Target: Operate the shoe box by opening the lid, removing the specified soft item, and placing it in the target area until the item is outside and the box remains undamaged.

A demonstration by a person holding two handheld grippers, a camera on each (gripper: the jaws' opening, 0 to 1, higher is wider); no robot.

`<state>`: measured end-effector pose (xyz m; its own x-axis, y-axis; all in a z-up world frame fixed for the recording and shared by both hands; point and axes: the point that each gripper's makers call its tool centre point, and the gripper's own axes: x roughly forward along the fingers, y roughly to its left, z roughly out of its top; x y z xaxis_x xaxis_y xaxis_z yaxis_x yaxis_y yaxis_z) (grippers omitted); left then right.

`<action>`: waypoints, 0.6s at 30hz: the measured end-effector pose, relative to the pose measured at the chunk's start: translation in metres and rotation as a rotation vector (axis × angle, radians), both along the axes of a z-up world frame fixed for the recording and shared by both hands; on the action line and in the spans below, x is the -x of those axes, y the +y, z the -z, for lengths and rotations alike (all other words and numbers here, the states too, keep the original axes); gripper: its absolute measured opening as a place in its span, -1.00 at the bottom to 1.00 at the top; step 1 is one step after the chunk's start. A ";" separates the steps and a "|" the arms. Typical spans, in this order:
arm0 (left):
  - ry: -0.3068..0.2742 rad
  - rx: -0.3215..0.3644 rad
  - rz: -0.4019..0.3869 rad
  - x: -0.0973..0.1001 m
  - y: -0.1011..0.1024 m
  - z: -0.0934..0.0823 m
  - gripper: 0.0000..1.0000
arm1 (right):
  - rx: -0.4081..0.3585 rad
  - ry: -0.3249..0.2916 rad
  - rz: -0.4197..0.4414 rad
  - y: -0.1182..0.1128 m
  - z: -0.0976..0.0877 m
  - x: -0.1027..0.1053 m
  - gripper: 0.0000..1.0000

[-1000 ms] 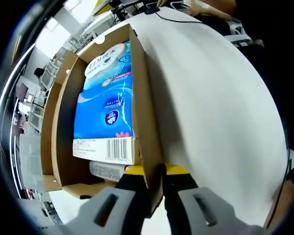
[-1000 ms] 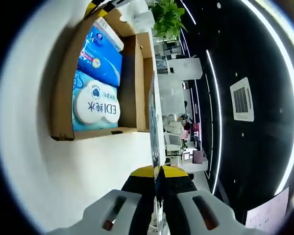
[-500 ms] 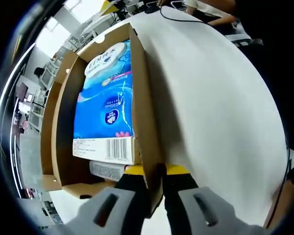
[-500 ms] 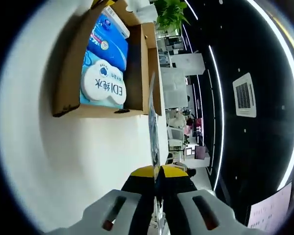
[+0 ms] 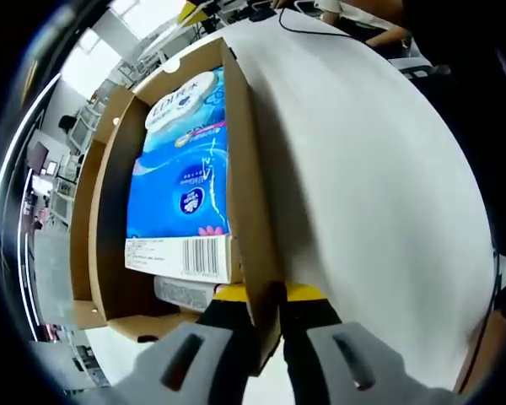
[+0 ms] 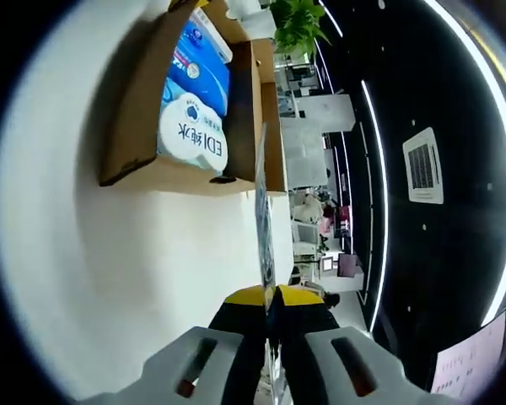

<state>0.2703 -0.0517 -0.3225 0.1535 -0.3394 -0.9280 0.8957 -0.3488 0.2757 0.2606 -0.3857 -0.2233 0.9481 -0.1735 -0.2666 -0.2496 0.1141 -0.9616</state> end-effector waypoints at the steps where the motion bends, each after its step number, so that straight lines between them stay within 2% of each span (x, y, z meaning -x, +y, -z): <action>1: 0.000 0.000 0.000 0.000 0.000 0.000 -0.82 | 0.000 0.004 -0.002 -0.001 0.003 0.001 -0.98; 18: -0.004 -0.011 -0.007 -0.006 -0.002 -0.001 -0.82 | -0.012 0.054 -0.025 -0.015 0.026 -0.002 -0.98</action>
